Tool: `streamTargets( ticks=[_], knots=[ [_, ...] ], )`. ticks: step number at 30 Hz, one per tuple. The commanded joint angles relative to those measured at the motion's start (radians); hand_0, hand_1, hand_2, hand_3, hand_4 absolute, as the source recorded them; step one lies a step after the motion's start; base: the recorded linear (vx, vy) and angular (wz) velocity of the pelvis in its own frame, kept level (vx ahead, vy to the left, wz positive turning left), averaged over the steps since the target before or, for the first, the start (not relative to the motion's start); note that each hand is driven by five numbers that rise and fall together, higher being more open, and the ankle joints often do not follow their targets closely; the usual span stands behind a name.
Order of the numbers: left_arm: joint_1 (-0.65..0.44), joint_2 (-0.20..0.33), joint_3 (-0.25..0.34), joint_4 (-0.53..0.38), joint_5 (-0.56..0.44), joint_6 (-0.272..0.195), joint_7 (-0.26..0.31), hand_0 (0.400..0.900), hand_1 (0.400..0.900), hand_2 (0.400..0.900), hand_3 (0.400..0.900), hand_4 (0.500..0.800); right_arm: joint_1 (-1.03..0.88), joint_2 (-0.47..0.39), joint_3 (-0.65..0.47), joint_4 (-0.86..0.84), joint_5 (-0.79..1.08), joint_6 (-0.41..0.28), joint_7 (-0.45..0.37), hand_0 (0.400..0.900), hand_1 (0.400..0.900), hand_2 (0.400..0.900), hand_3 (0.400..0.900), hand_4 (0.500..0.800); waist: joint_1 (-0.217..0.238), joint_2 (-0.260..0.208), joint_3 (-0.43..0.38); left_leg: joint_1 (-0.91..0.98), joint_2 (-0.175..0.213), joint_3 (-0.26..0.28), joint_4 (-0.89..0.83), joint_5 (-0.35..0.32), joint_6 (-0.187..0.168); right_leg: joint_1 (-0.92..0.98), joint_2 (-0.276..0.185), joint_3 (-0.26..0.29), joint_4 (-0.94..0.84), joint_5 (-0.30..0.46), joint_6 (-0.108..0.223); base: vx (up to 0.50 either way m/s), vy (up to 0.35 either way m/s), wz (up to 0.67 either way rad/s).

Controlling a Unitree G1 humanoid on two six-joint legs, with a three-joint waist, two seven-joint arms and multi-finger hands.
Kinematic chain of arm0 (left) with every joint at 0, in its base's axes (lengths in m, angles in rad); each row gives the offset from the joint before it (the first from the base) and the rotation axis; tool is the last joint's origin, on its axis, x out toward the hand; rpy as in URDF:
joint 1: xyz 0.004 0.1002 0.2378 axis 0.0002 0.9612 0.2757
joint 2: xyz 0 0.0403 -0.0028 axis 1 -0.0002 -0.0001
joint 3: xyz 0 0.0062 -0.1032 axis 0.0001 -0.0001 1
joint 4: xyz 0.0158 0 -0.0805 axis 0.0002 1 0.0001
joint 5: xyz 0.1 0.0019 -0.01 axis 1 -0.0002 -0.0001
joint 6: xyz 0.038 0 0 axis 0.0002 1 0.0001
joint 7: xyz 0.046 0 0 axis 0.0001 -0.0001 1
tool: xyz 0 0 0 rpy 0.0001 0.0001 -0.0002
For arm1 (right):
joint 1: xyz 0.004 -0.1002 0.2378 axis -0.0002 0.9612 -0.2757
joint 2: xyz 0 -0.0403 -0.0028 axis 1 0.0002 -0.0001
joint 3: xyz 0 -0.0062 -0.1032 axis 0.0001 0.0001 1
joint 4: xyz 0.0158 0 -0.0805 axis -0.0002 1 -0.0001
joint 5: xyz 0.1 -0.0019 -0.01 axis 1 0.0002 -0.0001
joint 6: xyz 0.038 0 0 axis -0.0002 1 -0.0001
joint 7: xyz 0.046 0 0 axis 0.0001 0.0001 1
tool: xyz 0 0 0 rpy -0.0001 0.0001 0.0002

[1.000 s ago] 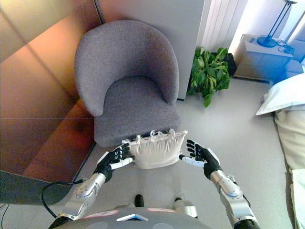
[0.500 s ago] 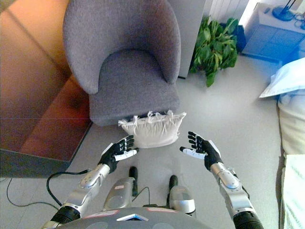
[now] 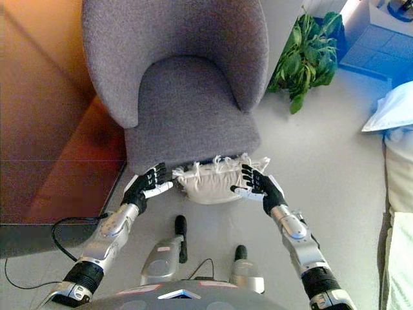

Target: Pick up the pillow and put it on the sofa.

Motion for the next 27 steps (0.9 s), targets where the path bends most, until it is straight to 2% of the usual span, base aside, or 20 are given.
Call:
streamTargets(
  ticks=[1, 2, 5, 6, 7, 8, 9, 10, 12, 13, 14, 15, 16, 19, 21, 22, 23, 25, 27],
  knots=[
    [-0.002, 0.029, -0.015, -0.081, 0.000, -0.077, 0.019, 0.900, 0.900, 0.900, 0.900, 0.800, -0.047, -0.028, -0.010, -0.049, -0.029, -0.074, -0.033, 0.900, 0.900, 0.900, 0.900, 0.800, -0.010, -0.018, -0.053, -0.083, -0.040, -0.049, -0.029, 0.053, 0.060, -0.008, 0.033, 0.012, 0.411, 0.182, 0.024, 0.22, 0.292, 0.05],
    [-0.006, 0.035, -0.017, -0.087, 0.003, -0.077, 0.021, 0.900, 0.900, 0.900, 0.900, 0.800, -0.060, -0.027, -0.006, -0.050, -0.040, -0.074, -0.037, 0.900, 0.900, 0.900, 0.900, 0.800, -0.015, 0.006, -0.041, -0.057, -0.043, -0.054, -0.044, 0.043, 0.076, -0.046, 0.043, 0.002, 0.508, 0.230, 0.021, 0.20, 0.300, -0.03],
    [-0.017, 0.039, -0.015, -0.098, 0.001, -0.079, 0.035, 0.900, 0.900, 0.900, 0.900, 0.800, -0.094, -0.033, 0.004, -0.055, -0.093, -0.071, -0.065, 0.900, 0.900, 0.900, 0.900, 0.800, -0.033, 0.054, 0.003, 0.053, -0.051, -0.059, -0.117, 0.019, 0.101, -0.188, 0.028, -0.075, 0.663, 0.203, 0.019, 0.24, 0.239, 0.01],
    [-0.025, 0.038, -0.014, -0.097, -0.007, -0.080, 0.043, 0.900, 0.900, 0.900, 0.900, 0.800, -0.111, -0.034, 0.004, -0.058, -0.107, -0.070, -0.082, 0.900, 0.900, 0.900, 0.900, 0.800, -0.045, 0.051, 0.023, 0.091, -0.063, -0.059, -0.142, 0.018, 0.099, -0.218, 0.005, -0.094, 0.652, 0.169, 0.016, 0.27, 0.099, 0.08],
    [-0.032, 0.034, -0.015, -0.089, -0.013, -0.083, 0.048, 0.900, 0.900, 0.900, 0.900, 0.800, -0.126, -0.038, 0.003, -0.051, -0.121, -0.072, -0.095, 0.900, 0.900, 0.900, 0.900, 0.800, -0.046, 0.060, 0.029, 0.103, -0.056, -0.059, -0.149, 0.016, 0.094, -0.244, 0.001, -0.117, 0.609, 0.149, 0.008, 0.26, 0.001, 0.10],
    [-0.049, 0.030, -0.019, -0.075, -0.017, -0.089, 0.057, 0.900, 0.900, 0.900, 0.900, 0.800, -0.155, -0.047, 0.003, -0.043, -0.153, -0.071, -0.123, 0.900, 0.900, 0.900, 0.900, 0.800, -0.050, 0.061, 0.047, 0.123, -0.054, -0.062, -0.160, 0.007, 0.080, -0.259, -0.027, -0.148, 0.531, 0.093, -0.001, 0.26, -0.095, 0.09],
    [-0.060, 0.026, -0.020, -0.073, -0.019, -0.094, 0.065, 0.900, 0.900, 0.900, 0.900, 0.800, -0.172, -0.058, -0.003, -0.050, -0.193, -0.070, -0.148, 0.900, 0.900, 0.900, 0.900, 0.800, -0.056, 0.065, 0.057, 0.134, -0.047, -0.073, -0.165, -0.001, 0.062, -0.262, -0.054, -0.158, 0.421, 0.081, 0.000, 0.24, -0.157, 0.13],
    [-0.069, 0.022, -0.023, -0.068, -0.020, -0.097, 0.070, 0.900, 0.900, 0.900, 0.900, 0.800, -0.184, -0.067, -0.001, -0.041, -0.217, -0.071, -0.165, 0.900, 0.900, 0.900, 0.900, 0.800, -0.055, 0.068, 0.059, 0.134, -0.039, -0.078, -0.167, -0.001, 0.051, -0.264, -0.073, -0.162, 0.348, 0.093, 0.003, 0.22, -0.236, 0.16],
    [-0.100, 0.023, -0.022, -0.049, -0.015, -0.107, 0.087, 0.900, 0.900, 0.900, 0.900, 0.800, -0.228, -0.092, 0.008, -0.009, -0.297, -0.063, -0.212, 0.900, 0.900, 0.900, 0.900, 0.800, -0.052, 0.056, 0.073, 0.140, -0.024, -0.092, -0.176, -0.018, 0.007, -0.283, -0.154, -0.172, 0.075, 0.194, 0.040, 0.23, -0.347, 0.27],
    [-0.107, 0.029, -0.014, -0.057, -0.019, -0.113, 0.096, 0.900, 0.900, 0.900, 0.900, 0.800, -0.238, -0.118, 0.010, -0.010, -0.362, -0.056, -0.230, 0.900, 0.900, 0.900, 0.900, 0.800, -0.062, 0.048, 0.079, 0.149, -0.011, -0.107, -0.178, -0.033, -0.011, -0.299, -0.183, -0.150, -0.016, 0.284, 0.069, 0.26, -0.361, 0.51],
    [-0.104, 0.034, -0.009, -0.069, -0.022, -0.115, 0.102, 0.900, 0.900, 0.900, 0.900, 0.800, -0.243, -0.139, 0.013, -0.022, -0.431, -0.042, -0.244, 0.900, 0.900, 0.900, 0.900, 0.800, -0.069, 0.043, 0.080, 0.160, -0.002, -0.113, -0.178, -0.043, -0.019, -0.299, -0.191, -0.121, -0.034, 0.328, 0.088, 0.26, -0.286, 0.47],
    [-0.110, 0.033, -0.009, -0.068, -0.020, -0.113, 0.106, 0.900, 0.900, 0.900, 0.900, 0.800, -0.243, -0.155, 0.020, -0.018, -0.488, -0.037, -0.258, 0.900, 0.900, 0.900, 0.900, 0.800, -0.060, 0.033, 0.075, 0.159, -0.004, -0.117, -0.177, -0.052, -0.024, -0.282, -0.184, -0.132, -0.040, 0.298, 0.090, 0.17, -0.221, 0.38],
    [-0.122, 0.029, -0.016, -0.062, -0.022, -0.120, 0.106, 0.900, 0.900, 0.900, 0.900, 0.800, -0.265, -0.170, 0.035, 0.006, -0.546, -0.030, -0.282, 0.900, 0.900, 0.900, 0.900, 0.800, -0.053, 0.020, 0.082, 0.156, -0.003, -0.122, -0.174, -0.053, -0.031, -0.280, -0.184, -0.148, -0.032, 0.303, 0.093, 0.12, -0.235, 0.53],
    [-0.181, 0.037, -0.051, -0.076, -0.032, -0.134, 0.118, 0.900, 0.900, 0.900, 0.900, 0.800, -0.333, -0.267, 0.084, 0.054, -0.707, -0.015, -0.321, 0.900, 0.900, 0.900, 0.900, 0.800, -0.057, 0.031, 0.121, 0.116, 0.041, -0.176, -0.134, -0.055, -0.053, -0.332, -0.166, -0.175, 0.101, 0.235, 0.080, 0.05, -0.315, 1.05],
    [-0.241, 0.033, -0.080, -0.089, -0.042, -0.137, 0.124, 0.900, 0.900, 0.900, 0.900, 0.800, -0.365, -0.324, 0.108, 0.071, -0.777, 0.008, -0.341, 0.900, 0.900, 0.900, 0.900, 0.800, -0.072, 0.035, 0.155, 0.031, 0.051, -0.193, -0.077, -0.046, -0.070, -0.347, -0.170, -0.223, 0.156, 0.200, 0.069, -0.09, -0.303, 1.22],
    [-0.243, 0.032, -0.080, -0.088, -0.042, -0.137, 0.125, 0.900, 0.900, 0.900, 0.900, 0.800, -0.367, -0.324, 0.107, 0.072, -0.778, 0.008, -0.341, 0.900, 0.900, 0.900, 0.900, 0.800, -0.076, 0.035, 0.153, 0.023, 0.048, -0.198, -0.075, -0.042, -0.070, -0.350, -0.173, -0.227, 0.154, 0.204, 0.069, -0.08, -0.181, 0.77],
    [-0.269, 0.028, -0.093, -0.085, -0.038, -0.137, 0.129, 0.900, 0.900, 0.900, 0.900, 0.800, -0.382, -0.338, 0.121, 0.075, -0.808, 0.010, -0.352, 0.900, 0.900, 0.900, 0.900, 0.800, -0.084, 0.038, 0.162, -0.010, 0.054, -0.194, -0.062, -0.034, -0.073, -0.359, -0.169, -0.241, 0.163, 0.195, 0.064, -0.07, -0.124, 0.55],
    [-0.316, 0.019, -0.099, -0.086, -0.048, -0.143, 0.155, 0.900, 0.900, 0.900, 0.900, 0.800, -0.420, -0.373, 0.157, 0.104, -0.870, 0.026, -0.375, 0.900, 0.900, 0.900, 0.900, 0.800, -0.100, 0.054, 0.183, -0.066, 0.080, -0.147, -0.063, 0.000, -0.075, -0.406, -0.158, -0.261, 0.198, 0.173, 0.056, -0.10, -0.086, 0.36],
    [-0.336, 0.014, -0.101, -0.077, -0.044, -0.148, 0.169, 0.900, 0.900, 0.900, 0.900, 0.800, -0.450, -0.378, 0.176, 0.114, -0.884, 0.024, -0.387, 0.900, 0.900, 0.900, 0.900, 0.800, -0.100, 0.064, 0.188, -0.091, 0.079, -0.135, -0.068, 0.009, -0.073, -0.460, -0.155, -0.247, 0.224, 0.172, 0.054, -0.07, 0.025, -0.18]
  ],
)
